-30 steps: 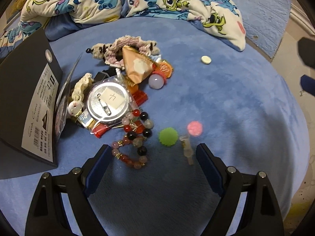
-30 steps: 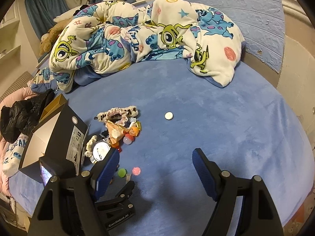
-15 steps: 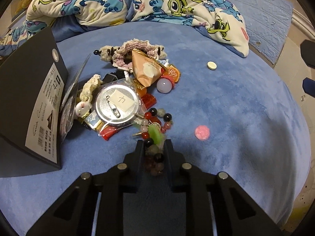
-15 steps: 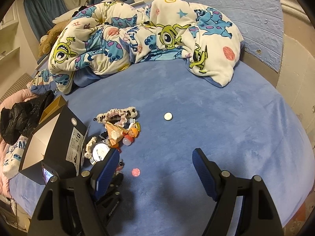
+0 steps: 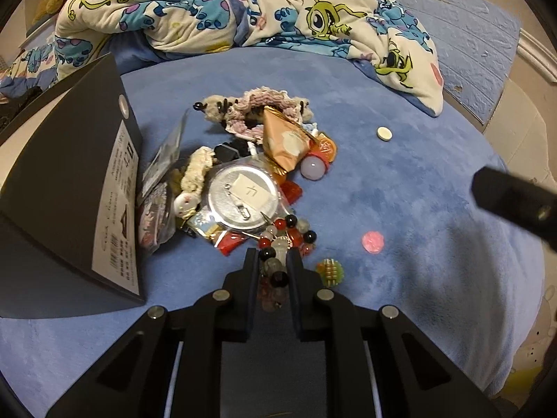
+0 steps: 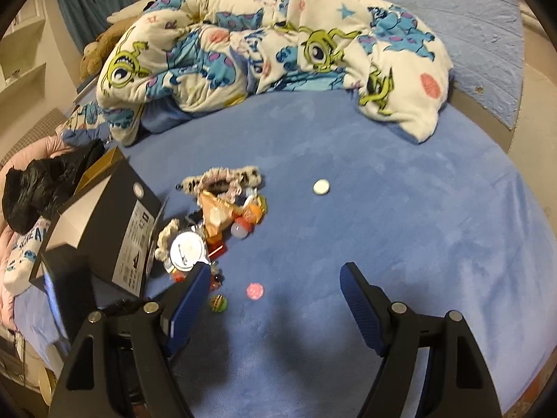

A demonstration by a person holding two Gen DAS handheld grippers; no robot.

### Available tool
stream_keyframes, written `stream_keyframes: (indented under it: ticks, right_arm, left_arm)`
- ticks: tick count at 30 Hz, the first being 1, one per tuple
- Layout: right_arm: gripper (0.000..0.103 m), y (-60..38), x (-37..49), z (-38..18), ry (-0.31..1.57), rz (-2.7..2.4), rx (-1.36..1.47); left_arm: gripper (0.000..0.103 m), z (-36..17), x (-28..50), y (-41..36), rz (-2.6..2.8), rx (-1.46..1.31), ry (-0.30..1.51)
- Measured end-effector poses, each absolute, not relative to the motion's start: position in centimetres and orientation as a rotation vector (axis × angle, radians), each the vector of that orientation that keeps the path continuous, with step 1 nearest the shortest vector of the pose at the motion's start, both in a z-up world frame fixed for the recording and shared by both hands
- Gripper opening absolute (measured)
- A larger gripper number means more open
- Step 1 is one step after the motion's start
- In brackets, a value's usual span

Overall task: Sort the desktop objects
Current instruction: 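Grasp the bead string with the left tool while the right tool grasps the pink round item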

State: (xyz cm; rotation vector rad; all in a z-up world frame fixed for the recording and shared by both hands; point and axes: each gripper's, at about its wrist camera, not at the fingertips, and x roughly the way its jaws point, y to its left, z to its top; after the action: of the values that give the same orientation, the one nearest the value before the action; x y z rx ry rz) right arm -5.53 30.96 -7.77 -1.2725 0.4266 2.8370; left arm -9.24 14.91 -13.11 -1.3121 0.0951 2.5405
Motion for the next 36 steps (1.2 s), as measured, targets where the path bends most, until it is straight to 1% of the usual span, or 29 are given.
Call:
stream_keyframes:
  ticks: [8, 11, 15, 19, 26, 27, 28, 29, 30, 31, 32, 34, 36]
  right_arm:
    - [0.079, 30.2, -6.3, -10.3, 0.429, 2.836, -1.330]
    - [0.079, 30.0, -6.5, -10.8, 0.429, 2.845, -1.325]
    - [0.079, 29.0, -7.2, -12.5, 0.364, 2.844, -1.356]
    - [0.079, 27.7, -8.1, -14.1, 0.312, 2.825, -1.415]
    - [0.079, 27.0, -8.9, -15.4, 0.244, 2.810, -1.396]
    - [0.076, 26.7, -8.9, -15.6, 0.214, 2.805, -1.389]
    - [0.063, 26.4, -8.9, -15.8, 0.165, 2.792, -1.379]
    - [0.055, 25.9, -8.9, -15.9, 0.077, 2.759, -1.372]
    - [0.039, 25.8, -8.9, -15.9, 0.054, 2.746, -1.361]
    - [0.023, 26.2, -8.8, -15.8, 0.089, 2.755, -1.355]
    - [0.018, 26.6, -8.8, -15.7, 0.123, 2.745, -1.352]
    - [0.018, 27.4, -8.7, -15.7, 0.191, 2.742, -1.351]
    - [0.018, 27.3, -8.6, -15.6, 0.177, 2.745, -1.350]
  left_arm:
    - [0.016, -13.1, -8.8, 13.7, 2.524, -1.296, 0.065]
    - [0.016, -12.3, -8.3, 13.1, 2.536, -1.272, 0.051]
    - [0.016, -11.5, -8.1, 12.7, 2.556, -1.258, 0.084]
    - [0.016, -11.6, -8.1, 12.1, 2.563, -1.272, 0.070]
    - [0.016, -12.3, -8.1, 11.9, 2.550, -1.297, 0.066]
    - [0.016, -12.3, -8.1, 11.9, 2.550, -1.299, 0.063]
    - [0.016, -12.4, -8.1, 11.9, 2.548, -1.301, 0.063]
    - [0.016, -12.4, -8.1, 11.9, 2.547, -1.300, 0.063]
    - [0.016, -12.4, -8.1, 12.0, 2.547, -1.298, 0.064]
    - [0.016, -12.3, -8.1, 12.0, 2.546, -1.298, 0.064]
    - [0.016, -12.3, -8.1, 12.0, 2.543, -1.299, 0.066]
    - [0.016, -12.3, -8.0, 12.1, 2.543, -1.294, 0.069]
    - [0.016, -12.1, -8.0, 12.2, 2.542, -1.292, 0.068]
